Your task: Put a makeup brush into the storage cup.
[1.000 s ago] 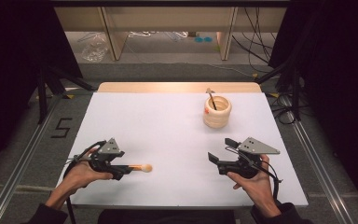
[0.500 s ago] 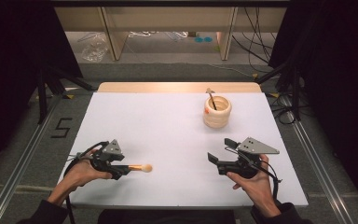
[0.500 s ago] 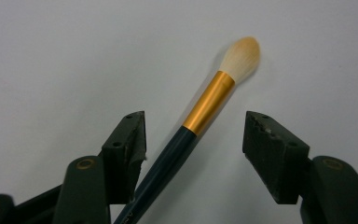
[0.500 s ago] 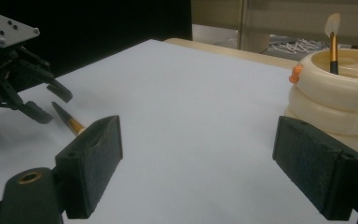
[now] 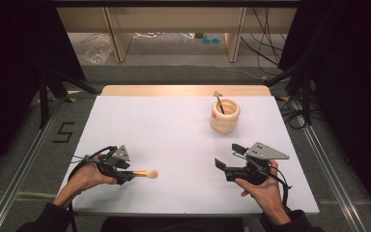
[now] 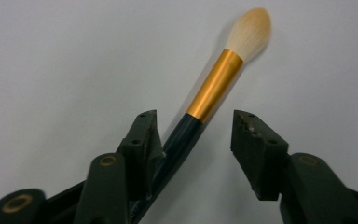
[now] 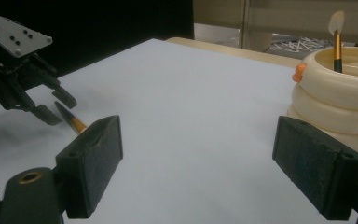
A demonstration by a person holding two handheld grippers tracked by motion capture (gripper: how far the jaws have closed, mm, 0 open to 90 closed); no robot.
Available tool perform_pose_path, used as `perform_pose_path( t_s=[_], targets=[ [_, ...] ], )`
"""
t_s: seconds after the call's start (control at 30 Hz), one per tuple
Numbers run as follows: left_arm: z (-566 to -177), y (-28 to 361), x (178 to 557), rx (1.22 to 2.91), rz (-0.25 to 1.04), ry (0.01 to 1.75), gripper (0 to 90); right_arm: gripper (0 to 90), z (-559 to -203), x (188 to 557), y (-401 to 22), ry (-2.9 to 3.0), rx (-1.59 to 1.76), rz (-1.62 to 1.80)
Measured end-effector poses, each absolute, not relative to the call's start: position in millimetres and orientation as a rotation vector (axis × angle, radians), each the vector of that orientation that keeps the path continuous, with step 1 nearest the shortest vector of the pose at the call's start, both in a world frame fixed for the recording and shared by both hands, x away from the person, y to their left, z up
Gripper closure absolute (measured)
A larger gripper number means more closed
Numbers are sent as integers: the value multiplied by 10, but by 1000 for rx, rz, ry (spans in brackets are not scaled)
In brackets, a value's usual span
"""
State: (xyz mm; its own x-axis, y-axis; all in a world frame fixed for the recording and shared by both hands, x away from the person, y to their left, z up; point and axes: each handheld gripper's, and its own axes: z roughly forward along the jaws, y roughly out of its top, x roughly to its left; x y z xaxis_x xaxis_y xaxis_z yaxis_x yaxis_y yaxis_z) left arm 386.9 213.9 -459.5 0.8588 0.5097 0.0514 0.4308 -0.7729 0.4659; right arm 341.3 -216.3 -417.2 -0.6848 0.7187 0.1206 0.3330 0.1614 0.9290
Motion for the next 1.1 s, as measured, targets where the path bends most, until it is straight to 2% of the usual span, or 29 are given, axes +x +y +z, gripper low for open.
perform_pose_path(
  t_s=[0.73,0.9,1.1],
  targets=[
    [-4624,2099,3966,2718,172,642,693,173,-4170,3410,-2159,2112,1003,1523],
    [-4651,2071,3936,2699,117,733,720,174,-4170,3410,-2159,2113,1002,1524],
    [-4644,2046,3966,2732,124,690,739,174,-4173,3411,-2159,2112,1001,1527]
  ],
)
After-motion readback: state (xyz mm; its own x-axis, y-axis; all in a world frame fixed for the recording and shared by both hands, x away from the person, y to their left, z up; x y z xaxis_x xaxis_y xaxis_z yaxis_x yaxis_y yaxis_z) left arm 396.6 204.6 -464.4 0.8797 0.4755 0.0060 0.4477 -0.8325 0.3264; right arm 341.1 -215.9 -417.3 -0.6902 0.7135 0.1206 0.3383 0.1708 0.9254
